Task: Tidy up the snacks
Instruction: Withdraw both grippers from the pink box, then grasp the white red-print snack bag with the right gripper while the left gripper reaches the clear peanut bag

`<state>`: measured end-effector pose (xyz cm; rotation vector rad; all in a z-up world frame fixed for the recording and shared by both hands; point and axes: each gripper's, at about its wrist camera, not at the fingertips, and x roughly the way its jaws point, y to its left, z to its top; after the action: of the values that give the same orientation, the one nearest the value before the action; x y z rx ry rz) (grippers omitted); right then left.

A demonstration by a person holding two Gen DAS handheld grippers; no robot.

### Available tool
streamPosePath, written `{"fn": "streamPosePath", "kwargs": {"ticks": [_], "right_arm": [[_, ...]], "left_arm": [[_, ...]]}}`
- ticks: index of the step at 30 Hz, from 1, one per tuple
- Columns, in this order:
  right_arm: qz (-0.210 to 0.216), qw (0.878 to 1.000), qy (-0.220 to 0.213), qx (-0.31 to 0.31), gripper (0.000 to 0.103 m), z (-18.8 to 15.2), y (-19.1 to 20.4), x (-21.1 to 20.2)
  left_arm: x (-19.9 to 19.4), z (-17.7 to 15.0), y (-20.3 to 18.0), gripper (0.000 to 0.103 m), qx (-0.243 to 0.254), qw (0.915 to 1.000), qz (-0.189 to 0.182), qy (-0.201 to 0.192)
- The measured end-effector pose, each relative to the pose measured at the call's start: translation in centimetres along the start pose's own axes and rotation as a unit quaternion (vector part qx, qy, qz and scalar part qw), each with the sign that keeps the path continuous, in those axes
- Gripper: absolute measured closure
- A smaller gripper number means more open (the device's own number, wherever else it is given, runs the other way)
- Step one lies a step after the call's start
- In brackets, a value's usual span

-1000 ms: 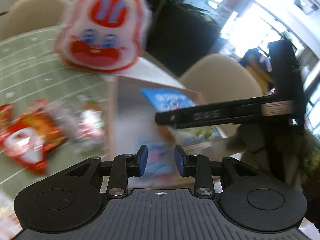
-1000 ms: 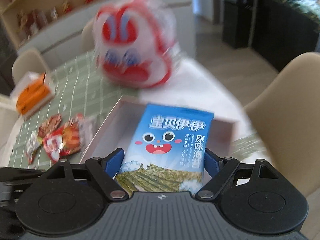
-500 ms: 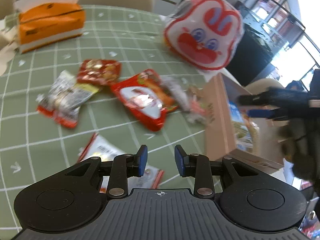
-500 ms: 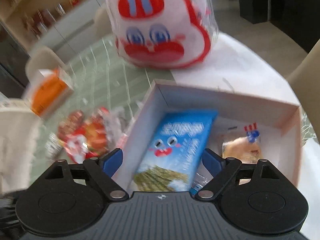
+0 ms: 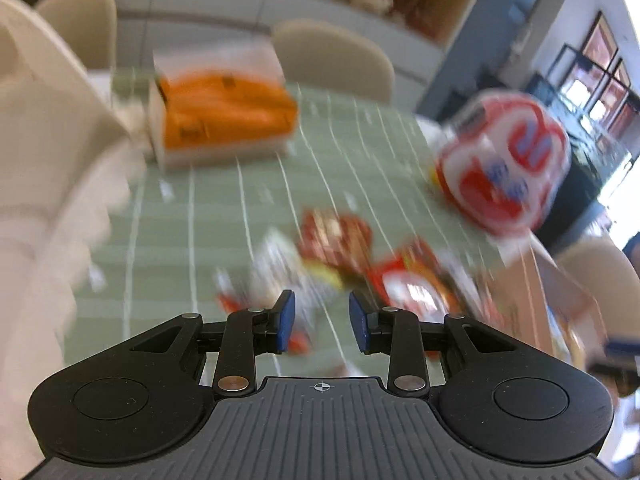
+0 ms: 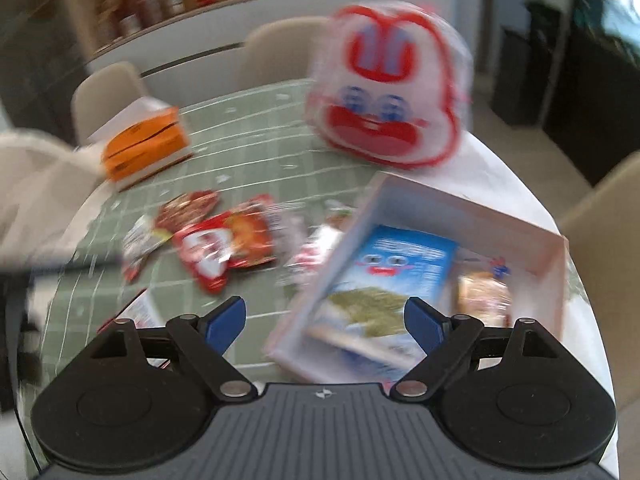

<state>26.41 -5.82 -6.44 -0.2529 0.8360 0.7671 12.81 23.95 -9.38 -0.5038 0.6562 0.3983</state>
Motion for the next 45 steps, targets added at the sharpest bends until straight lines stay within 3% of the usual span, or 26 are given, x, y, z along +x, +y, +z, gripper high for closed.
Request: {"fn": "streamPosePath", "kwargs": {"ticks": [3, 7, 10, 13, 18, 21, 26, 28, 32, 34, 36, 39, 45], "right_arm": [[0.015, 1.0, 0.001, -0.027, 0.016, -1.2, 2.7, 0.2], [0.039, 0.999, 0.028, -0.015, 0.016, -2.6, 4.6, 1.4], [0.055, 0.998, 0.039, 0.002, 0.016, -4.0, 5.2, 1.2], [0.06, 0.997, 0.042, -0.005, 0.016, -5.3, 5.5, 0.8], [0.075, 0.995, 0.028, -0.06, 0.016, -5.2, 7.6, 1.5], [0.096, 0.986, 0.022, -0.133, 0.016, -4.9, 10.2, 2.7], [0.108, 0.956, 0.02, -0.272, 0.016, -5.0, 14.7, 6.1], [0.131, 0.948, 0.027, -0.289, 0.014, -4.8, 15.2, 7.2], [0.17, 0.953, 0.081, -0.238, 0.016, -3.8, 14.6, 8.4], [0.192, 0.956, 0.094, -0.202, 0.027, -3.9, 13.7, 7.9], [0.181, 0.963, 0.093, -0.176, 0.044, -4.5, 12.9, 7.1], [0.168, 0.974, 0.095, -0.119, 0.06, -5.3, 10.8, 5.8], [0.129, 0.985, 0.102, -0.06, 0.062, -8.5, 7.2, 2.9]], "left_arm": [[1.8, 2.1, 0.9, 0.069, -0.003, 0.9998, 0.02, -0.009], [6.1, 4.0, 2.1, 0.069, -0.003, 0.999, 0.034, 0.03], [7.9, 3.2, 2.6, 0.069, -0.003, 0.9979, 0.021, 0.06], [7.2, 1.6, 1.6, 0.07, 0.052, 0.9965, 0.0, 0.065], [5.3, -0.9, -0.8, 0.07, 0.161, 0.9825, -0.023, 0.092], [4.3, -1.8, -0.8, 0.071, 0.166, 0.9802, -0.025, 0.105], [1.5, -2.6, 0.7, 0.071, 0.11, 0.9875, -0.031, 0.108], [0.7, -2.8, 1.4, 0.071, 0.098, 0.9888, -0.033, 0.108], [-0.8, -3.1, 2.5, 0.071, 0.084, 0.9906, -0.047, 0.097], [-0.8, -3.2, 2.7, 0.071, 0.085, 0.9898, -0.056, 0.099], [-0.5, -3.4, 2.4, 0.071, 0.094, 0.9885, -0.059, 0.102], [-0.1, -3.9, 1.2, 0.071, 0.12, 0.984, -0.075, 0.109], [0.2, -4.8, -1.9, 0.069, 0.181, 0.9723, -0.09, 0.116]]}}
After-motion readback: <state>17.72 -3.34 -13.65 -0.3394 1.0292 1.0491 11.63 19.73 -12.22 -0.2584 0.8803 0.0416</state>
